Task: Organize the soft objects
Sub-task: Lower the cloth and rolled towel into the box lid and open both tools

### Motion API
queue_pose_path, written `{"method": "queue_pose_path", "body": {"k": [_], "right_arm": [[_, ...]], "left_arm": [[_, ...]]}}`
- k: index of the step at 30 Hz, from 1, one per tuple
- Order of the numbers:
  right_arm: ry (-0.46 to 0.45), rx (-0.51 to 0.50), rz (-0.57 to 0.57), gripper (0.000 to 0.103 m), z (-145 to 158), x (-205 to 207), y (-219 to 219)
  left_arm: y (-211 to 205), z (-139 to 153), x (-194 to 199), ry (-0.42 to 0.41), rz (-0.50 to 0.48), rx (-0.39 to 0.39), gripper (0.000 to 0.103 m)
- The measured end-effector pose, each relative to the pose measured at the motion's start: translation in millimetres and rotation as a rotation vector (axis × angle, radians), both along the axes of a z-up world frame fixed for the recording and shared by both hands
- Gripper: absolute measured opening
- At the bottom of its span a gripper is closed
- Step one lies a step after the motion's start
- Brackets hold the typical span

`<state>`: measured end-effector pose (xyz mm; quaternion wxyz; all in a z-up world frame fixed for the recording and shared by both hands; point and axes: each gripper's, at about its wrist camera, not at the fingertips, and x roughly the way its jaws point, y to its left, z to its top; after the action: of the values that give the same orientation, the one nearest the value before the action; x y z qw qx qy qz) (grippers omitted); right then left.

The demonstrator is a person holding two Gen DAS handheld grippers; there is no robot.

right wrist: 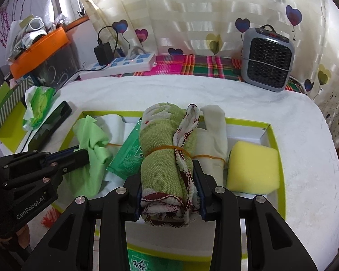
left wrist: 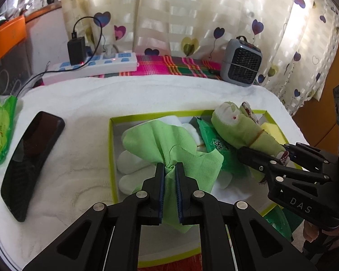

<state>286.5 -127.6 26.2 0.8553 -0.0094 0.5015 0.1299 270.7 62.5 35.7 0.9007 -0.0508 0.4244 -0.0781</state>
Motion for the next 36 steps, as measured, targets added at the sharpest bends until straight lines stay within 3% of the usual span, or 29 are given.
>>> {"method": "queue_pose_path", "body": {"k": [11,20,24,27,36], "right_arm": [[-0.013,-0.041,0.029,0.040,-6.9,-0.2,6.9],[-0.048,-0.028,0.057,0.057,8.0,-7.5,9.0],[-0.116,-0.011,0.049,0.057,23.7,-11.3,6.3],[-0.106,-0.007,0.009,0.057,20.6,-5.8,3.3],[-0.072,-0.001,-0.005,0.038,5.1,3.4,3.6]], "left_arm": [[-1.3,-4.9,1.0,0.007,0.005,0.028,0.012],[0.9,-3.8,0.3,-0.003,0.012,0.032,0.025],[2.1,-4.4,0.5,0.000,0.013,0.030,0.026],[1.6,-5.4,0.9,0.003,0.012,0.034,0.026],[-1.2,-5.7,0.2,0.005,0.009,0.046,0.027]]}}
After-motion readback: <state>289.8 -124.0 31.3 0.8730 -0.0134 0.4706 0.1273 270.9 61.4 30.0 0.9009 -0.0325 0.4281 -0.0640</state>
